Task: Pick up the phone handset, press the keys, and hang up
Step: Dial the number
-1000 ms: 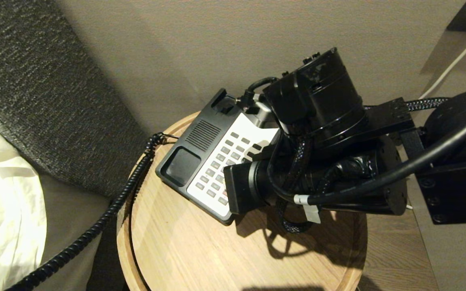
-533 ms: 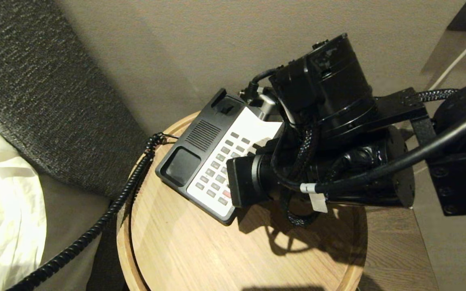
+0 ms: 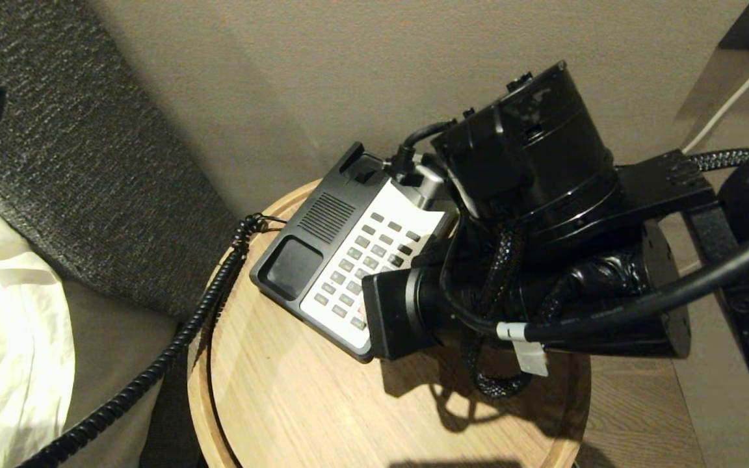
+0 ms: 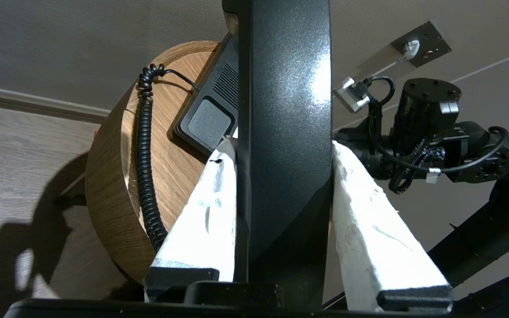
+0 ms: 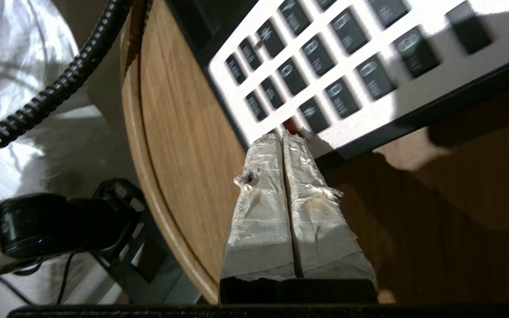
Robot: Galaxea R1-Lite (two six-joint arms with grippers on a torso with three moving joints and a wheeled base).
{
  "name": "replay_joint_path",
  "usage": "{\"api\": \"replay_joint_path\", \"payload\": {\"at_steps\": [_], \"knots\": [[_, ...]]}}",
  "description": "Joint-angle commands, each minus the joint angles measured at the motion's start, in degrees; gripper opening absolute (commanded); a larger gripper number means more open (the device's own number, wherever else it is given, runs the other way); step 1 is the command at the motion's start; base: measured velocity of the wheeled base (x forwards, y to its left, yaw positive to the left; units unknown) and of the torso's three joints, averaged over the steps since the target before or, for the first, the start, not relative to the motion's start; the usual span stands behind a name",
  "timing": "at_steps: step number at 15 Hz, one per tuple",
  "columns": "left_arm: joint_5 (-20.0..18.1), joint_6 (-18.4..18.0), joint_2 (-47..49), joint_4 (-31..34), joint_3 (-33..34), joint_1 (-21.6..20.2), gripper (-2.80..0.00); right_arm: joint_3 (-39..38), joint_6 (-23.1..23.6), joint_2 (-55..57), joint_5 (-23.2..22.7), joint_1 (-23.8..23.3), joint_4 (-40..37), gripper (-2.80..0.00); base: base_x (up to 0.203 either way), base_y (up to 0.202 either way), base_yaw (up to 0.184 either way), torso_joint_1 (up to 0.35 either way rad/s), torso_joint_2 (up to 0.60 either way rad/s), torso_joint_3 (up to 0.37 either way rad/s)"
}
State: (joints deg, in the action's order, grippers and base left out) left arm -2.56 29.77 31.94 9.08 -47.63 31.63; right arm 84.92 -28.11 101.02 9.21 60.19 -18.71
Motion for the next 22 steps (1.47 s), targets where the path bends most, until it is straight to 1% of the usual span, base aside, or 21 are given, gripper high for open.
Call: {"api": "replay_joint_path", "payload": {"at_steps": [1,5,11,16,22], "knots": [[0.01,0.2,-0.04,0.06,-0.01,0.01,-2.8,-0.02,-0.46,0.23,-0.4,0.46,-0.25,-2.8,0.0,0.0,0.0,0.0,0.0,0.0],[0.01,0.2,-0.04,0.06,-0.01,0.01,-2.8,-0.02,-1.08,1.01,-1.32,0.89,-0.43,-2.8,0.0,0.0,0.0,0.0,0.0,0.0],[0.01,0.2,-0.3,0.06,-0.01,0.01,-2.8,-0.02,-0.46,1.98,-0.4,0.8,-0.35,-2.8,0.0,0.0,0.0,0.0,0.0,0.0],[0.01,0.2,-0.39,0.06,-0.1,0.01,-2.8,0.07,0.58,2.56,1.44,0.65,0.25,-2.8,0.0,0.0,0.0,0.0,0.0,0.0],[0.01,0.2,-0.39,0.06,-0.01,0.01,-2.8,-0.33,1.14,3.16,1.78,0.63,0.43,-2.8,0.0,0.0,0.0,0.0,0.0,0.0]]}}
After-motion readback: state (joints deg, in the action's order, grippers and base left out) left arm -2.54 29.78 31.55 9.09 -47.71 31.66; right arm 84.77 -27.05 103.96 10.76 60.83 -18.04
